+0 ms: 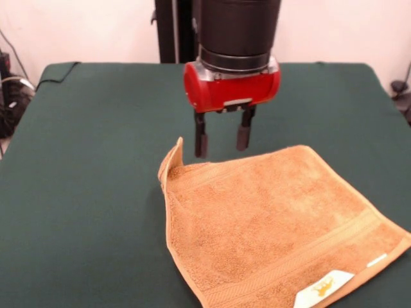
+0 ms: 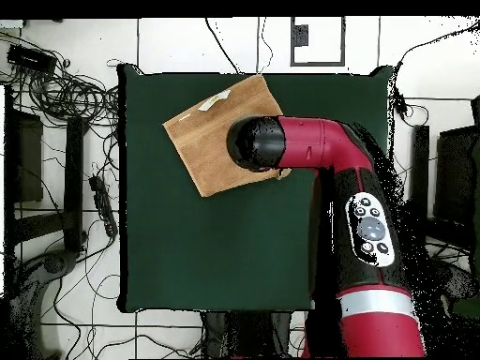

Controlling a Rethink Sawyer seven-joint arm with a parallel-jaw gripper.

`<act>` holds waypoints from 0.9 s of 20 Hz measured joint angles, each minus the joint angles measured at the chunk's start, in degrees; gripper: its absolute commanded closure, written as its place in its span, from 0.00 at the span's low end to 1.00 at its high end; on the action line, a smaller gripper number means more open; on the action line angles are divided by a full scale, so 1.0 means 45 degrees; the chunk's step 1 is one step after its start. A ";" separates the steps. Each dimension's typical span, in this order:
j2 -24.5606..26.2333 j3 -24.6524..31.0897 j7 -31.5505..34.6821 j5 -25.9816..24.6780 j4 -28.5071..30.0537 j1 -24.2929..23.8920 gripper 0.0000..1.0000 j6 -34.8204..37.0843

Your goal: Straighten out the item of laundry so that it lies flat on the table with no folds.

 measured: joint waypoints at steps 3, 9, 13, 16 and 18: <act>-0.0010 0.0002 0.0000 -0.0164 0.0009 -0.0205 0.00 -0.0117; -0.0129 -0.0035 0.0000 -0.0498 0.0246 -0.0560 0.00 -0.0614; -0.0143 -0.0294 0.0000 -0.0523 0.0454 -0.0577 0.00 -0.0873; -0.0145 -0.0618 0.0000 -0.0518 0.0576 -0.0523 0.00 -0.0915; -0.0147 -0.0917 0.0000 -0.0507 0.0697 -0.0482 0.00 -0.0917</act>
